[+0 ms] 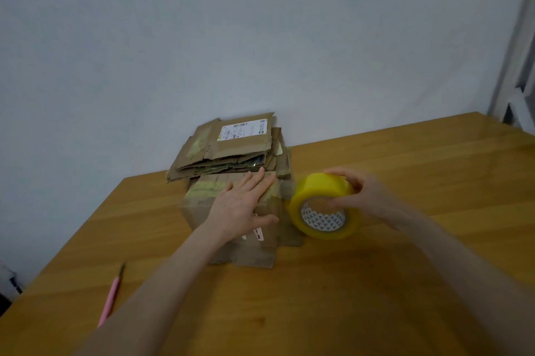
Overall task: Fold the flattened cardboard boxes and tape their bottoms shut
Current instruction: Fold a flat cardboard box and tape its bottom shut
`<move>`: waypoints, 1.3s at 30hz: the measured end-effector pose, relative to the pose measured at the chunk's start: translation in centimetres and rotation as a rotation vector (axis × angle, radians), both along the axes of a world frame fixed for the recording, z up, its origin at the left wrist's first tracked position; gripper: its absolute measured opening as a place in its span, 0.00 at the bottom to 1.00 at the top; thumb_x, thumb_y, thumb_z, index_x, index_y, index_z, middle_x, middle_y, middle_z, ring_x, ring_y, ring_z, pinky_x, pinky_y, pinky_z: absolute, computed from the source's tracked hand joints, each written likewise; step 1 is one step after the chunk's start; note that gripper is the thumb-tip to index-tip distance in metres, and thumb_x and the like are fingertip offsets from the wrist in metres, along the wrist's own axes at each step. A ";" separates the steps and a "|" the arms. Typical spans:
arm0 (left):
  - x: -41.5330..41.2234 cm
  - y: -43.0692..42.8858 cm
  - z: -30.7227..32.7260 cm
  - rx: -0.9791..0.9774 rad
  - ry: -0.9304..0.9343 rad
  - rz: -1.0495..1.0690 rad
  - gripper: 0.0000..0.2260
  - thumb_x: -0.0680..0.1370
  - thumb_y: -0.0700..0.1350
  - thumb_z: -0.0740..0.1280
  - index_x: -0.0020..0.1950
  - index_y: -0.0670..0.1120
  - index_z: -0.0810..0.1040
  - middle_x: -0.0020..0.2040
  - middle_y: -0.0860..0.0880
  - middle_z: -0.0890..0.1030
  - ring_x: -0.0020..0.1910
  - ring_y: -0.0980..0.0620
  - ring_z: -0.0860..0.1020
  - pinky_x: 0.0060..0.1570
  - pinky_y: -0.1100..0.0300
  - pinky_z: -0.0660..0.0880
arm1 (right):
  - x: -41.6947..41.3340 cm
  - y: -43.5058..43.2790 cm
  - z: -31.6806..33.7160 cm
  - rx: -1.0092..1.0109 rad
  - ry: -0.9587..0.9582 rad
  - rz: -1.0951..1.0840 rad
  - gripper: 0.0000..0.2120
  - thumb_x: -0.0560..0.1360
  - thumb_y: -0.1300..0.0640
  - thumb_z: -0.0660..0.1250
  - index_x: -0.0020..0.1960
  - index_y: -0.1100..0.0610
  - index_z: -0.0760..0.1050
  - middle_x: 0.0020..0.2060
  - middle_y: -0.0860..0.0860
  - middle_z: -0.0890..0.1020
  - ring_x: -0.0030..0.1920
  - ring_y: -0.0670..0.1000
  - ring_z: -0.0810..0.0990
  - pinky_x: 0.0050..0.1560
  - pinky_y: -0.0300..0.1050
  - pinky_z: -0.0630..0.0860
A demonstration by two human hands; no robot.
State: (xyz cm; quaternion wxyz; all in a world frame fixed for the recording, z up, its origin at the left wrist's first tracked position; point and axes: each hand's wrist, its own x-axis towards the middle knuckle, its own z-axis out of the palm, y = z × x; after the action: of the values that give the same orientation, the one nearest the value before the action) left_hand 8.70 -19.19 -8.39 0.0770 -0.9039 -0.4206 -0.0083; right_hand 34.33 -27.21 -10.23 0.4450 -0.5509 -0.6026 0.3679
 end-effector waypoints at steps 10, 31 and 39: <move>-0.9 -0.8 0.3 -0.002 0.010 -0.033 0.34 0.75 0.65 0.59 0.75 0.64 0.44 0.78 0.53 0.45 0.77 0.49 0.48 0.74 0.47 0.49 | 0.6 -0.1 1.6 -0.017 -0.238 0.045 0.27 0.67 0.55 0.76 0.60 0.36 0.69 0.58 0.45 0.74 0.55 0.49 0.74 0.50 0.43 0.77; -3.6 -3.4 -0.1 0.154 -0.115 0.069 0.33 0.75 0.64 0.60 0.77 0.59 0.51 0.78 0.50 0.54 0.76 0.50 0.53 0.74 0.46 0.50 | -6.3 -0.9 1.0 -0.021 -0.197 -0.150 0.27 0.64 0.53 0.78 0.61 0.51 0.73 0.53 0.50 0.76 0.52 0.51 0.76 0.42 0.41 0.76; -7.5 -7.1 -1.9 0.301 -0.539 0.213 0.23 0.79 0.50 0.62 0.72 0.47 0.66 0.72 0.49 0.67 0.68 0.52 0.68 0.63 0.57 0.71 | -7.8 -0.3 1.0 -0.004 -0.240 -0.176 0.29 0.65 0.52 0.77 0.64 0.51 0.73 0.57 0.54 0.76 0.51 0.52 0.73 0.35 0.39 0.71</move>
State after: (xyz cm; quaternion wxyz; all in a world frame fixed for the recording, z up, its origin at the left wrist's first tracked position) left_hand 1.22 -26.29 -10.31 0.0960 -0.7986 -0.5120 -0.3014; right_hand 26.51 -27.54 -9.25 0.3992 -0.6423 -0.6003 0.2601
